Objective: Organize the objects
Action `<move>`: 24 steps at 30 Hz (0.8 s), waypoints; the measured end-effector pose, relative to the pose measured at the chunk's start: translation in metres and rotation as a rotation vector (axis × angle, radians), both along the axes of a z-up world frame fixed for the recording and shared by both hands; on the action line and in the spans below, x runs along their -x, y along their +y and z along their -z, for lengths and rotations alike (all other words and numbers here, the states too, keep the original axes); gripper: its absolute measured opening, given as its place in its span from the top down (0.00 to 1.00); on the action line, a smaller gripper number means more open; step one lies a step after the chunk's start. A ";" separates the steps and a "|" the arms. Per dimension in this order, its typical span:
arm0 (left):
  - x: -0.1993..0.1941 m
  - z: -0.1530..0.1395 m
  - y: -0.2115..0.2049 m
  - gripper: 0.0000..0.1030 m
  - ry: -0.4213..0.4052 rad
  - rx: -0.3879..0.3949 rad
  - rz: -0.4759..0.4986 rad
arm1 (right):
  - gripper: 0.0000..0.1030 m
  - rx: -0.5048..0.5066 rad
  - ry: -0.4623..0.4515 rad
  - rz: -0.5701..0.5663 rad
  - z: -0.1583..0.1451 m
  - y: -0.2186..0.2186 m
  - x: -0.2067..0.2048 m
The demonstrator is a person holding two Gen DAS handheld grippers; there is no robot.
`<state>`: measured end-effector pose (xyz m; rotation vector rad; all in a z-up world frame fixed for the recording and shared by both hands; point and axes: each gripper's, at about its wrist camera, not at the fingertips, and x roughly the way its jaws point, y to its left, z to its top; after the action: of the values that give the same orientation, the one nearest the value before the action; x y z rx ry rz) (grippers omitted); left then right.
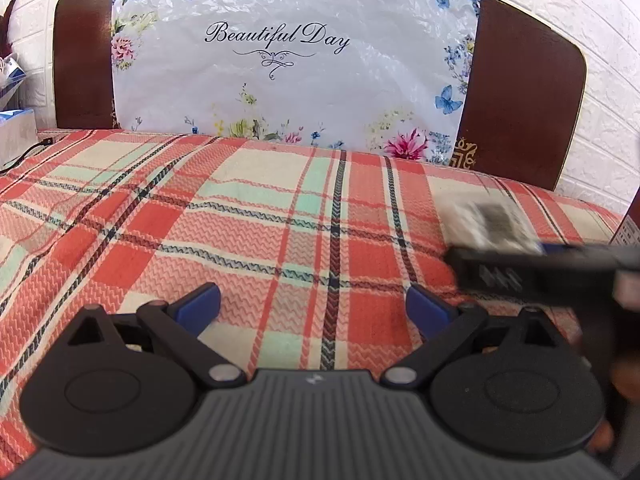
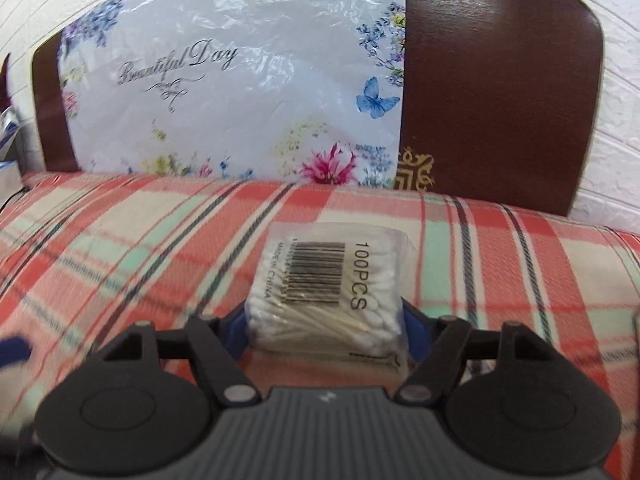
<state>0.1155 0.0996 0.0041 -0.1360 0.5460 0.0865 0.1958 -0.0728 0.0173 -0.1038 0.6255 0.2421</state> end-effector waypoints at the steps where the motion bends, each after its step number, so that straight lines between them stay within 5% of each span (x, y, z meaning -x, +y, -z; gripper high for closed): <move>1: 0.000 0.000 0.000 0.03 0.002 -0.003 0.000 | 0.30 0.001 0.005 -0.007 -0.001 -0.005 0.013; 10: 0.000 0.000 -0.006 0.03 0.027 -0.062 -0.001 | 0.30 0.035 0.033 -0.056 -0.006 -0.070 0.145; 16: 0.006 0.000 -0.013 0.02 0.045 -0.109 -0.008 | 0.30 0.005 0.041 0.054 -0.008 -0.126 0.221; 24: 0.022 -0.001 -0.021 0.02 0.056 -0.170 -0.010 | 0.14 0.003 0.020 0.093 -0.007 -0.142 0.240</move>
<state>0.0935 0.0781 0.0047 0.0299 0.5910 0.1459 -0.0438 -0.2146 0.0244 -0.0748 0.6488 0.1526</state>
